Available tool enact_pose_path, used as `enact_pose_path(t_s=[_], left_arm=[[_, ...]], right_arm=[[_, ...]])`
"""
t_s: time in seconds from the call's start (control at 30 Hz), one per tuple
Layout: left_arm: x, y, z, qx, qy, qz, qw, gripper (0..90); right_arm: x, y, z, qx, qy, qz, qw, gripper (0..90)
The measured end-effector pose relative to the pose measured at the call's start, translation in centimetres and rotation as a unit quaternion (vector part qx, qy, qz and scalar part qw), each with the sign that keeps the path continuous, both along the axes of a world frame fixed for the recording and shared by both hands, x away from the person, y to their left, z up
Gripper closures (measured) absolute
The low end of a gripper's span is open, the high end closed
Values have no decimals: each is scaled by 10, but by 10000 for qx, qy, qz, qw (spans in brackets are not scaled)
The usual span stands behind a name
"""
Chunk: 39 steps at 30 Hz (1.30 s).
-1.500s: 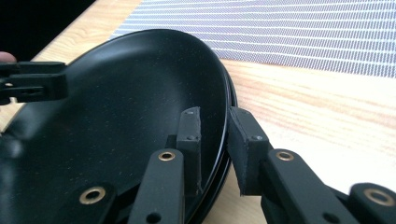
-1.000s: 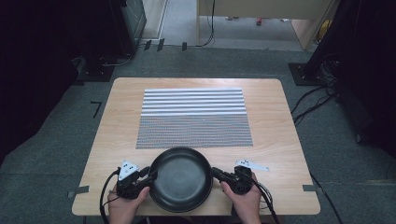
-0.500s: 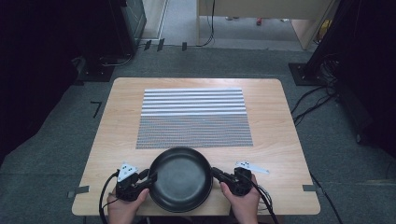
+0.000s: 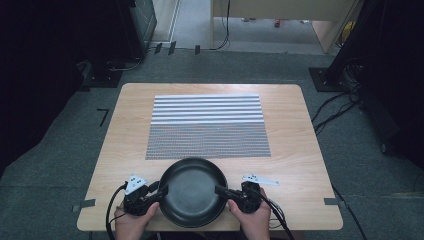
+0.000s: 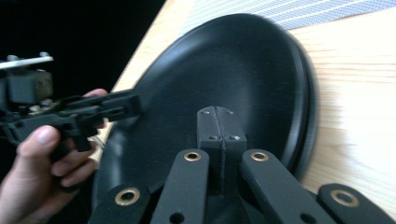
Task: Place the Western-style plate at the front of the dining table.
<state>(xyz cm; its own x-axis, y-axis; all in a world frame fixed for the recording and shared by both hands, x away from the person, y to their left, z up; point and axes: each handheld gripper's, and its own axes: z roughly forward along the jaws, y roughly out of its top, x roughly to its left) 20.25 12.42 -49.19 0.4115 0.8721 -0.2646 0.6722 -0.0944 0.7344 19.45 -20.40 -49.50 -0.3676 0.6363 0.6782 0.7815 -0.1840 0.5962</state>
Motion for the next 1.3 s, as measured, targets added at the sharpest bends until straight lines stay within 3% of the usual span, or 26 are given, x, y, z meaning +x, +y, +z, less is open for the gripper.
enact_pose_path(t_s=[0.13,0.23,0.43,0.6,0.8,1.03,1.3], left_arm=[[0,0,0,4,-2,-36,10000,576],[0,0,-1,-11,-4,-32,10000,573],[1,0,-1,-24,8,-43,10000,570],[2,2,-2,-138,61,-25,9999,567],[2,2,-1,-99,54,-22,9999,578],[3,4,-2,-203,107,11,9997,580],[4,8,-1,-504,147,64,9986,577]], right_arm=[[2,-13,4,43,-264,-398,9988,820],[4,-26,3,18,-210,-630,9978,823],[9,-27,-7,-143,165,-425,9989,832],[9,-29,-9,19,325,-497,9982,846],[6,-25,-9,-48,258,-679,9973,854],[5,-22,-9,-48,240,-789,9966,857],[5,-14,-11,-29,244,-772,9967,853]])
